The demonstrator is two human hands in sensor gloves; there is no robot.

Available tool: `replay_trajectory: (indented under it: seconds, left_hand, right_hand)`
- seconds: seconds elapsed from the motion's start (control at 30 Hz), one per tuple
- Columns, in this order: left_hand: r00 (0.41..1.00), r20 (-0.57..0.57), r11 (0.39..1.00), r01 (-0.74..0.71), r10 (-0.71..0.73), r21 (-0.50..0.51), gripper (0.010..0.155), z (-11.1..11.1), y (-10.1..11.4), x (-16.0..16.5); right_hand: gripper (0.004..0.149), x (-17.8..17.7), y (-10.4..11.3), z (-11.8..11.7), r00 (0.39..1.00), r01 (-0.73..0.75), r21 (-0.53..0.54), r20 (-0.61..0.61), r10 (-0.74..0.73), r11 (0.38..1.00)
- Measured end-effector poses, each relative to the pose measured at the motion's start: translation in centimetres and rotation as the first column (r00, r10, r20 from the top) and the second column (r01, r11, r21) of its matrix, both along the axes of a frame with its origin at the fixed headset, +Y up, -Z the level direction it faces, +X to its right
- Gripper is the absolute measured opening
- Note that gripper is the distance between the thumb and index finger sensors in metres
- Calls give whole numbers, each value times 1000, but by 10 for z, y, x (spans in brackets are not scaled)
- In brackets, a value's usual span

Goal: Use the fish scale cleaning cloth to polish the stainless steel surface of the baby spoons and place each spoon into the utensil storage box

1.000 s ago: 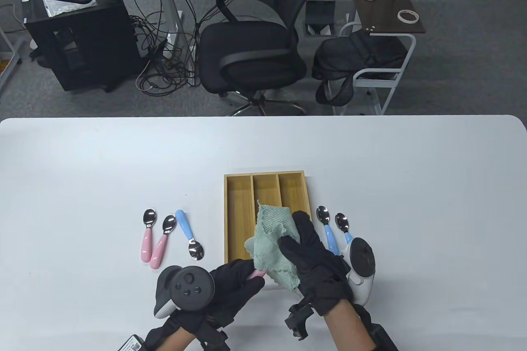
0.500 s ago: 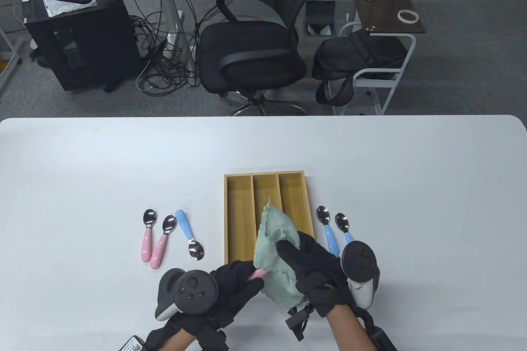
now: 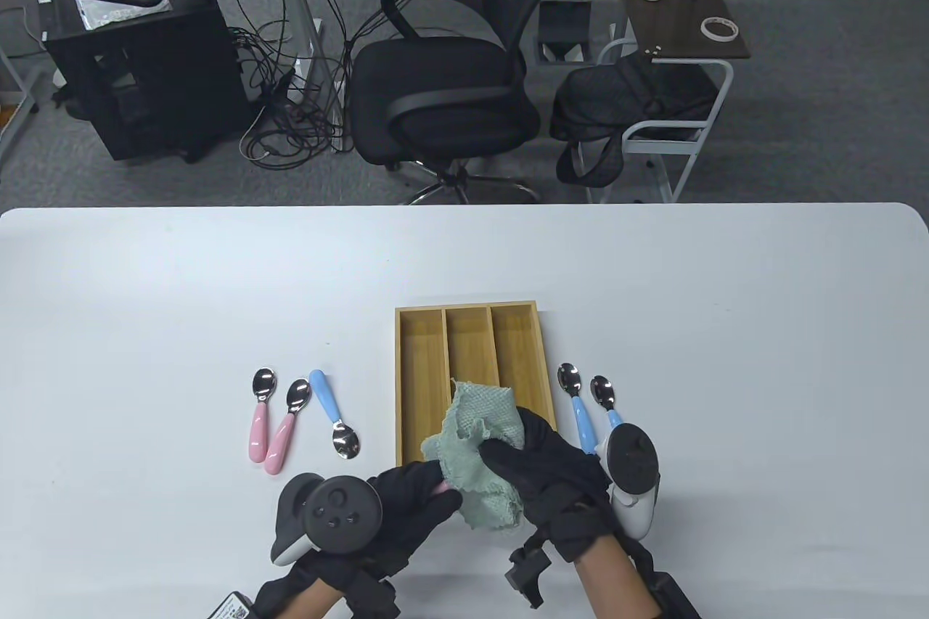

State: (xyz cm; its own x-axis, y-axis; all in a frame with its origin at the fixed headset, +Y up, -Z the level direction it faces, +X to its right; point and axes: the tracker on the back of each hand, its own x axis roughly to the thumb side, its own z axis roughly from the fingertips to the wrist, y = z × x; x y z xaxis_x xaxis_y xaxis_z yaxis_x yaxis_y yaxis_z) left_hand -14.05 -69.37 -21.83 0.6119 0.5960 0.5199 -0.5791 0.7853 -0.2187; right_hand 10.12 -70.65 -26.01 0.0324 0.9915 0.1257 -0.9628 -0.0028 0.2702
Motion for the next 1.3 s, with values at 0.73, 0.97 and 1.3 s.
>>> replay_trajectory:
  seconds: [0.73, 0.97, 1.3]
  left_hand:
    - [998, -4, 997, -61, 61, -50, 56, -3, -2, -6]
    - [1000, 19, 999, -24, 24, -29, 56, 1, -3, 1]
    - [1000, 29, 1000, 11, -11, -4, 56, 3, 0, 2]
  right_hand:
    - [48, -1, 2, 2, 998, 30, 39, -64, -28, 999]
    - [52, 0, 1, 3, 1000, -3, 36, 10, 3, 999]
    - [52, 3, 9, 8, 982, -157, 152, 126, 138, 976]
